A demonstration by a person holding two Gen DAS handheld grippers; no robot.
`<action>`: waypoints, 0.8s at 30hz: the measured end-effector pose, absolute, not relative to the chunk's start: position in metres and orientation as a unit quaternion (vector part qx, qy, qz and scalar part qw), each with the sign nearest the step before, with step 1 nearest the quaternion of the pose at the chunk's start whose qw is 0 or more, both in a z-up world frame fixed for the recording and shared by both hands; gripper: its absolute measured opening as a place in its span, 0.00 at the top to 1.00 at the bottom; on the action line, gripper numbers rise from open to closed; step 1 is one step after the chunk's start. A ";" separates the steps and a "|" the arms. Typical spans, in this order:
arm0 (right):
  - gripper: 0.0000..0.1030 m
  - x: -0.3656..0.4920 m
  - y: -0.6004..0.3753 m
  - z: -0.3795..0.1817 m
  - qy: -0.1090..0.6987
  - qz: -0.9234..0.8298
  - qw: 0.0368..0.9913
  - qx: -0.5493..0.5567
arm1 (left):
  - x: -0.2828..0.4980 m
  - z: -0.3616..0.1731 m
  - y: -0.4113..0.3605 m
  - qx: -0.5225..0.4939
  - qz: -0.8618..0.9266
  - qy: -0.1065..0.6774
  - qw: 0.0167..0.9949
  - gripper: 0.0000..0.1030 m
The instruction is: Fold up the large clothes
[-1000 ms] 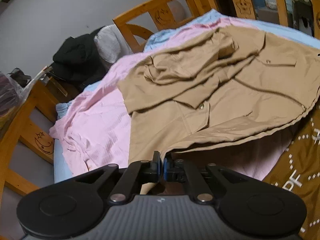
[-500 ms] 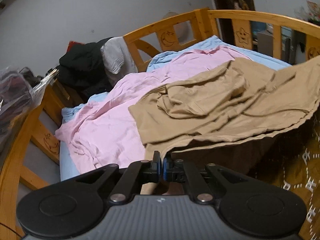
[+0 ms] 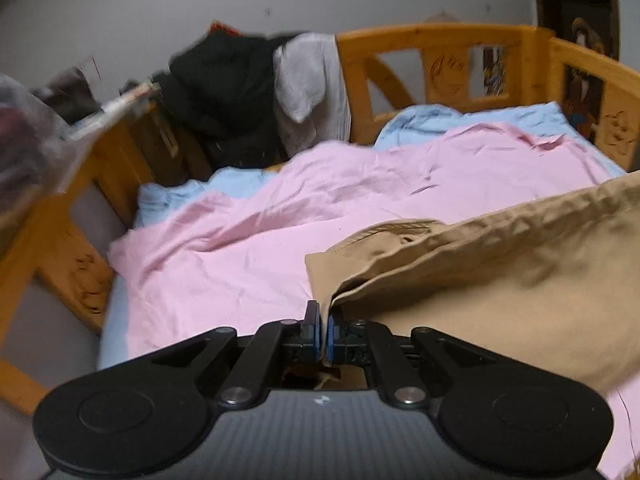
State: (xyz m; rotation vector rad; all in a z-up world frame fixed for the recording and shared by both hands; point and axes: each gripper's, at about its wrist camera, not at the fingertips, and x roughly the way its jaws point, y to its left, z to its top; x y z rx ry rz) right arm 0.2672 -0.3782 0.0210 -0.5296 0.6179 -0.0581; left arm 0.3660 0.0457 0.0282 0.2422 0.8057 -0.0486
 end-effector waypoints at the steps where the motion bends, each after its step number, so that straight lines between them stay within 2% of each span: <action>1: 0.98 0.283 -0.379 0.014 0.310 -0.027 0.916 -0.255 | 0.381 0.020 0.046 0.117 -0.024 0.398 0.910 0.96; 8: 0.96 0.362 -0.373 -0.038 0.344 -0.033 0.901 -0.264 | 0.447 -0.040 0.044 0.121 -0.023 0.419 0.900 0.95; 12: 0.93 0.377 -0.378 -0.057 0.370 -0.039 0.900 -0.227 | 0.455 -0.056 0.048 0.086 -0.023 0.438 0.895 0.89; 13: 0.87 0.378 -0.381 -0.059 0.370 -0.036 0.903 -0.214 | 0.454 -0.054 0.052 0.077 -0.029 0.438 0.895 0.74; 14: 0.78 0.377 -0.384 -0.057 0.370 -0.030 0.907 -0.196 | 0.453 -0.051 0.056 0.065 -0.035 0.435 0.897 0.43; 15: 0.73 0.375 -0.390 -0.052 0.366 -0.020 0.914 -0.173 | 0.451 -0.047 0.061 0.055 -0.042 0.431 0.900 0.29; 16: 0.60 0.369 -0.391 -0.047 0.361 -0.011 0.920 -0.153 | 0.448 -0.041 0.068 0.045 -0.045 0.418 0.906 0.15; 17: 0.47 0.367 -0.398 -0.040 0.354 0.004 0.926 -0.128 | 0.443 -0.036 0.073 0.036 -0.045 0.405 0.912 0.11; 21: 0.23 0.352 -0.423 -0.011 0.320 0.032 0.945 -0.050 | 0.429 -0.015 0.102 -0.012 -0.049 0.403 0.914 0.10; 23: 0.05 0.335 -0.435 0.005 0.301 0.037 0.953 0.000 | 0.414 -0.008 0.118 -0.037 -0.040 0.404 0.913 0.09; 24: 0.03 0.325 -0.441 0.010 0.293 0.041 0.955 0.019 | 0.405 -0.006 0.124 -0.041 -0.039 0.407 0.912 0.08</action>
